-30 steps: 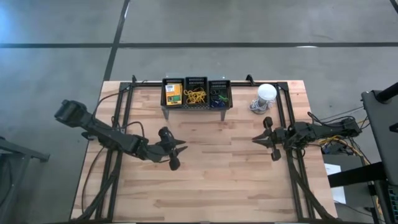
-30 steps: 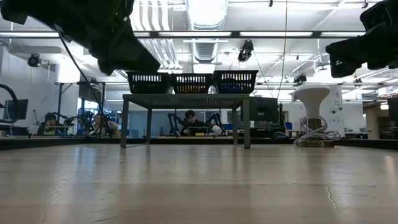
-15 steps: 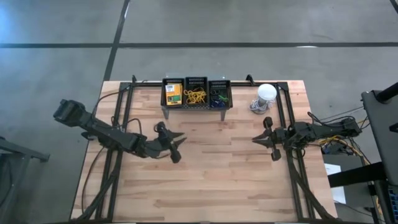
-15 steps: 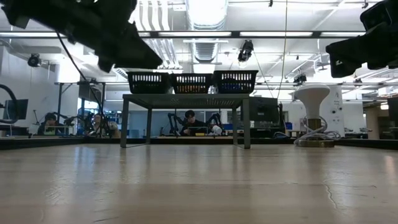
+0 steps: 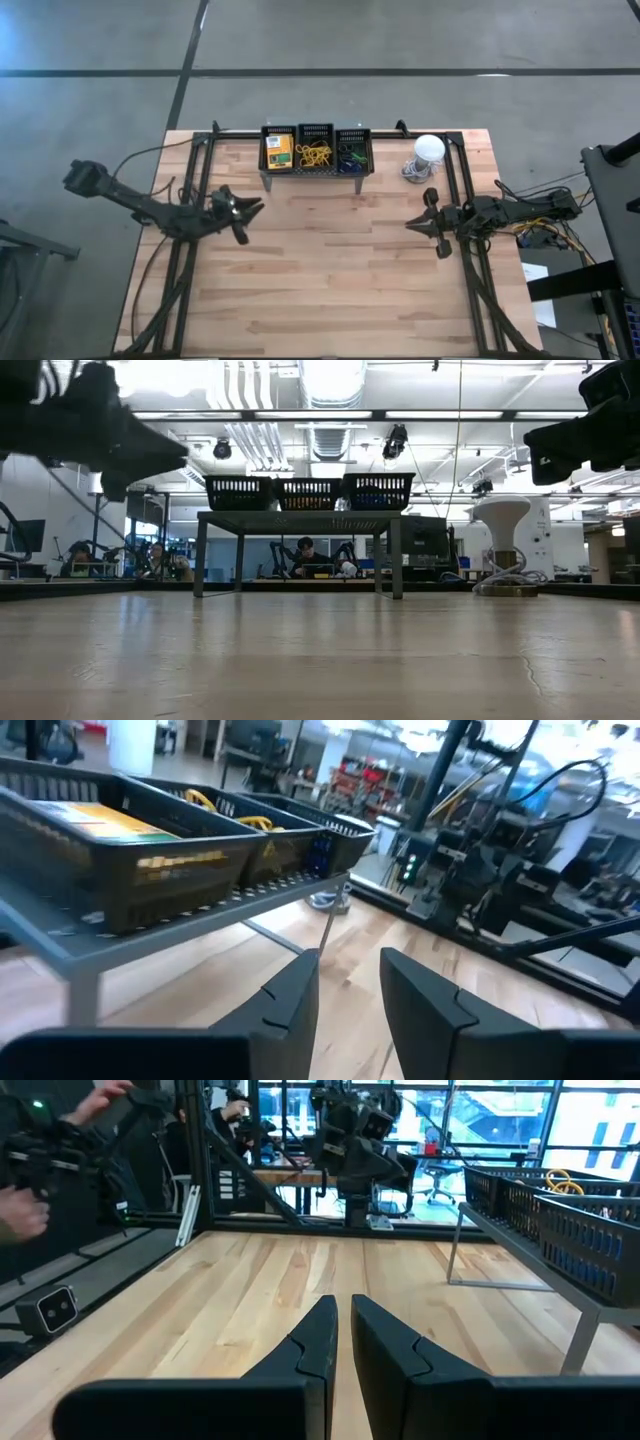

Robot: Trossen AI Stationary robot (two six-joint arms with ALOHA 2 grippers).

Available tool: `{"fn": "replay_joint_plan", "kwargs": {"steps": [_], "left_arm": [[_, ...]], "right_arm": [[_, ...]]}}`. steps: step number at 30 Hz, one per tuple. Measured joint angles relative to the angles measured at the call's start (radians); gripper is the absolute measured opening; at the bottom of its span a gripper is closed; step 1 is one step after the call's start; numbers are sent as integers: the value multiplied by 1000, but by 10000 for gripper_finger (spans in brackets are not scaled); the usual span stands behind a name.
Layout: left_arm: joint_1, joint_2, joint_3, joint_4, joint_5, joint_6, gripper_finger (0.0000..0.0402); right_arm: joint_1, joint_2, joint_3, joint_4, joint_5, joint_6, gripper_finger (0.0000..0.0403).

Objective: Pick & Place Office Desk Supplies
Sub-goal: Return to Home Position

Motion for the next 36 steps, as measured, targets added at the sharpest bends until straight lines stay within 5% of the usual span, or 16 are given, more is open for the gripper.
{"fn": "replay_joint_plan", "kwargs": {"steps": [14, 21, 36], "left_arm": [[133, -548, -63, -542, 176, 65, 113], [164, -630, -63, -547, 328, 326, 113], [165, -724, -64, -549, 336, 290, 113]], "right_arm": [[0, 0, 0, 1, 0, -2, 31], [0, 0, 0, 0, 0, -5, 31], [0, 0, 1, 0, 0, 0, 31]]}}
